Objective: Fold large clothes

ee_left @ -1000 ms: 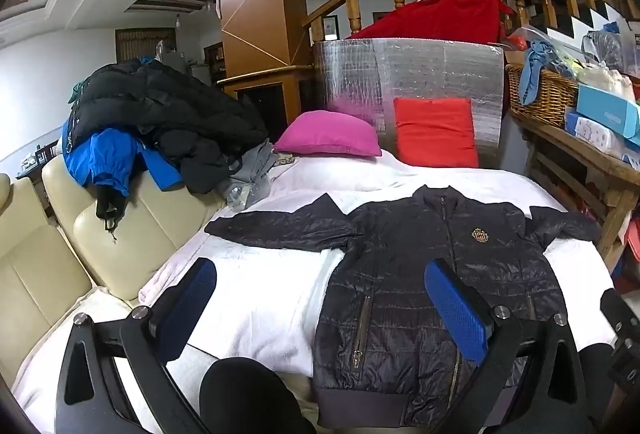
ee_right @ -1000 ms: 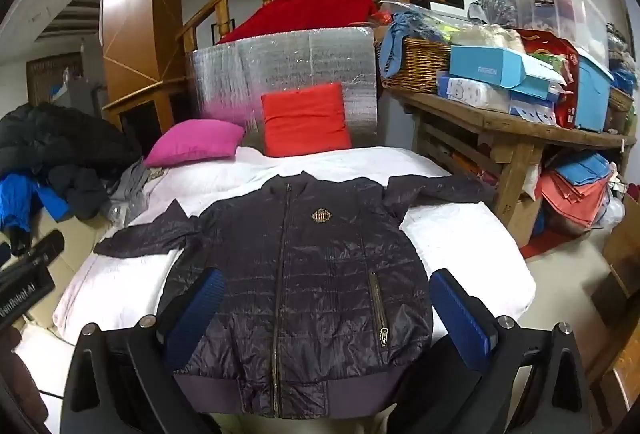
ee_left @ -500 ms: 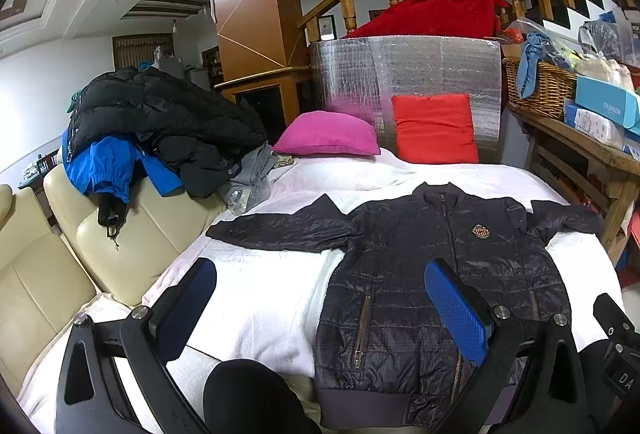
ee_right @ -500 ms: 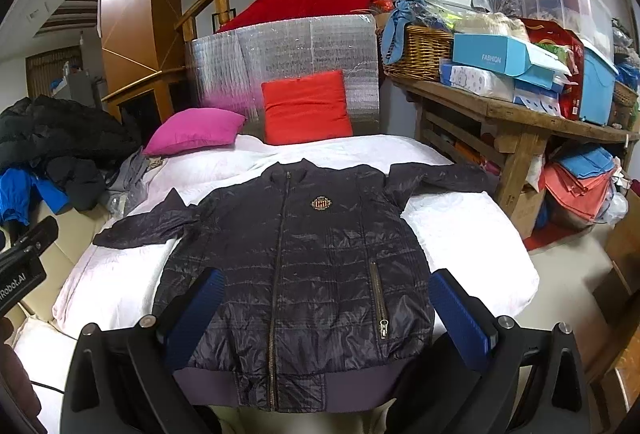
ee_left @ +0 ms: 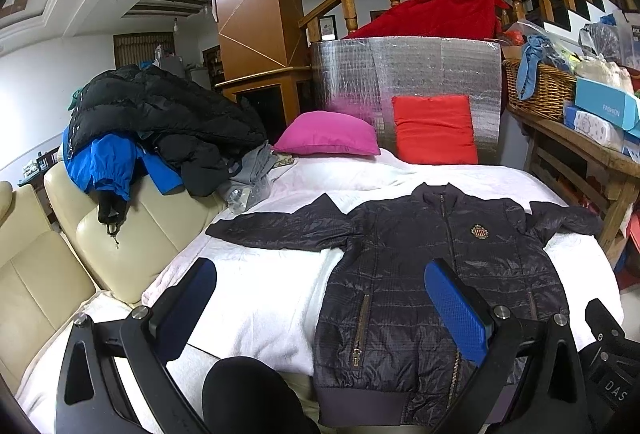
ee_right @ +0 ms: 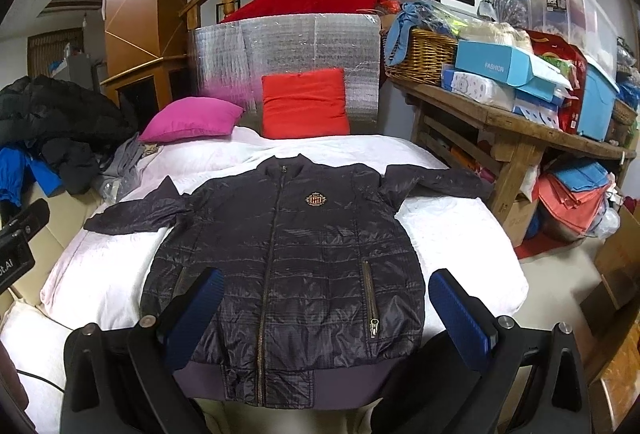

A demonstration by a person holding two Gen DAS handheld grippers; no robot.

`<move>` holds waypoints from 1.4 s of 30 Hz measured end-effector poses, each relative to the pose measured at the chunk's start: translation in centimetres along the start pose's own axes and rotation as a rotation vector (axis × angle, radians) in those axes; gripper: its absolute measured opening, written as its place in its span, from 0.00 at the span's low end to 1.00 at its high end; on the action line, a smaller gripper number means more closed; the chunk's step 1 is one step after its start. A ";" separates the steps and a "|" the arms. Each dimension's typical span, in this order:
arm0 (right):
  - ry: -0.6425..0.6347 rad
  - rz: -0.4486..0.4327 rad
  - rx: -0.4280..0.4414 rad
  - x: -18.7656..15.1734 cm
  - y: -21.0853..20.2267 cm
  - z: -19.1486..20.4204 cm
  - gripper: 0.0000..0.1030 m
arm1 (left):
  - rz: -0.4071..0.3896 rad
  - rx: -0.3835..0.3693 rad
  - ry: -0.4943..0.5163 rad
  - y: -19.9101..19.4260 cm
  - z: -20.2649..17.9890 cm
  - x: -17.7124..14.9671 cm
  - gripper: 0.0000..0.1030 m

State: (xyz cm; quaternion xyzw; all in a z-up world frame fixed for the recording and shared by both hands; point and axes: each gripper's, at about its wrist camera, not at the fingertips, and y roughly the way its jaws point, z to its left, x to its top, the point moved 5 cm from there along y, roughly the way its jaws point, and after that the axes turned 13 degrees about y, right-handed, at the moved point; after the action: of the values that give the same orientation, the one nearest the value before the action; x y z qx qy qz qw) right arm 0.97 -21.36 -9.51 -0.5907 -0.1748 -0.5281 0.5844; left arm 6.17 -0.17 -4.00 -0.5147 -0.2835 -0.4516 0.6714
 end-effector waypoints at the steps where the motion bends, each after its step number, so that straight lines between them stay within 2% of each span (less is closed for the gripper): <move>1: -0.001 -0.001 0.000 0.0 -0.1 0.1 1.00 | -0.002 0.001 -0.001 0.0 0.1 0.0 1.00; 42: -0.013 0.021 0.003 -0.3 0.4 0.7 1.00 | 0.007 -0.002 -0.007 0.2 0.3 -0.7 1.00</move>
State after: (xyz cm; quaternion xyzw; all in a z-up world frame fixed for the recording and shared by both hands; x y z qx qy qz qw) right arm 1.46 -20.76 -9.77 -0.5950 -0.1733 -0.5178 0.5898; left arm 6.11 0.36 -4.63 -0.5180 -0.2837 -0.4479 0.6713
